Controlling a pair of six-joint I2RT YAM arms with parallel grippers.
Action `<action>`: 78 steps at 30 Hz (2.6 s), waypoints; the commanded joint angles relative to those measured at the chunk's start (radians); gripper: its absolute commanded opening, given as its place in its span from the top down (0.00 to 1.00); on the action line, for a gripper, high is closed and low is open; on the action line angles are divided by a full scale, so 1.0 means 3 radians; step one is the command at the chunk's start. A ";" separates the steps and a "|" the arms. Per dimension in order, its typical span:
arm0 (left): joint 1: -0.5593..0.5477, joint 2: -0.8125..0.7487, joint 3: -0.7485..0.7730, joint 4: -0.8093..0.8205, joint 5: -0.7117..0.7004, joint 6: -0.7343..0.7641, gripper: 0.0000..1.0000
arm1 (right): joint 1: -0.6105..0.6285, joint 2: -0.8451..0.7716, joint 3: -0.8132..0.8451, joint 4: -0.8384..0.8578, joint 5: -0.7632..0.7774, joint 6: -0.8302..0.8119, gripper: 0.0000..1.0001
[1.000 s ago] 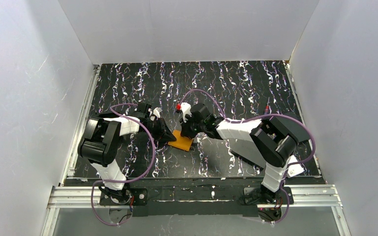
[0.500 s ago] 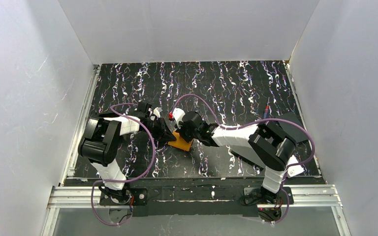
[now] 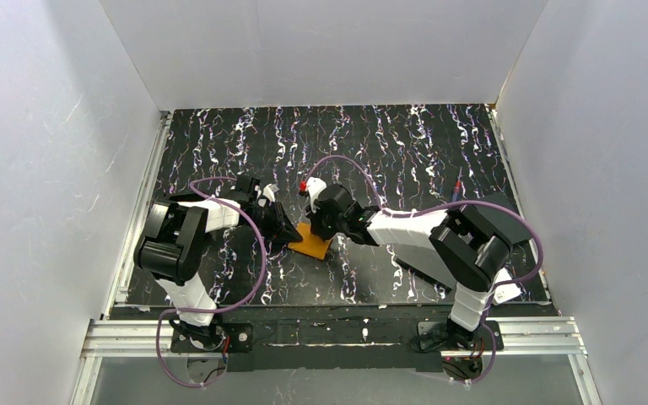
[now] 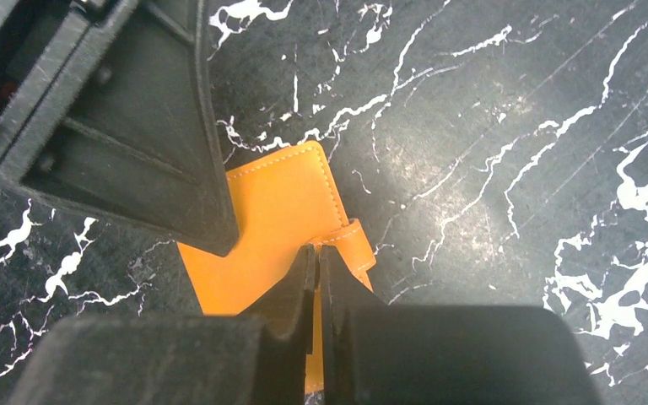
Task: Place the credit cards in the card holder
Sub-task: Close the card holder at the center of the board.
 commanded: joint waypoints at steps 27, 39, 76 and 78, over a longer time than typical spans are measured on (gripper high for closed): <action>-0.0025 0.0165 -0.0057 -0.0138 -0.0357 0.0115 0.93 | 0.0029 0.0231 -0.0262 -0.0848 -0.0554 0.0259 0.92; -0.0025 0.0159 -0.0082 -0.0108 -0.0348 0.0103 0.93 | -0.0379 0.0257 -0.0415 -0.0390 -0.1638 0.0848 0.82; -0.0035 0.0190 -0.0122 -0.0041 -0.0316 0.0058 0.92 | -0.0677 0.0295 -0.0631 0.0466 -0.1874 0.1815 0.99; -0.0036 0.0194 -0.0128 -0.0026 -0.0312 0.0053 0.92 | -0.0665 0.0317 -0.0634 0.0444 -0.1837 0.1803 0.99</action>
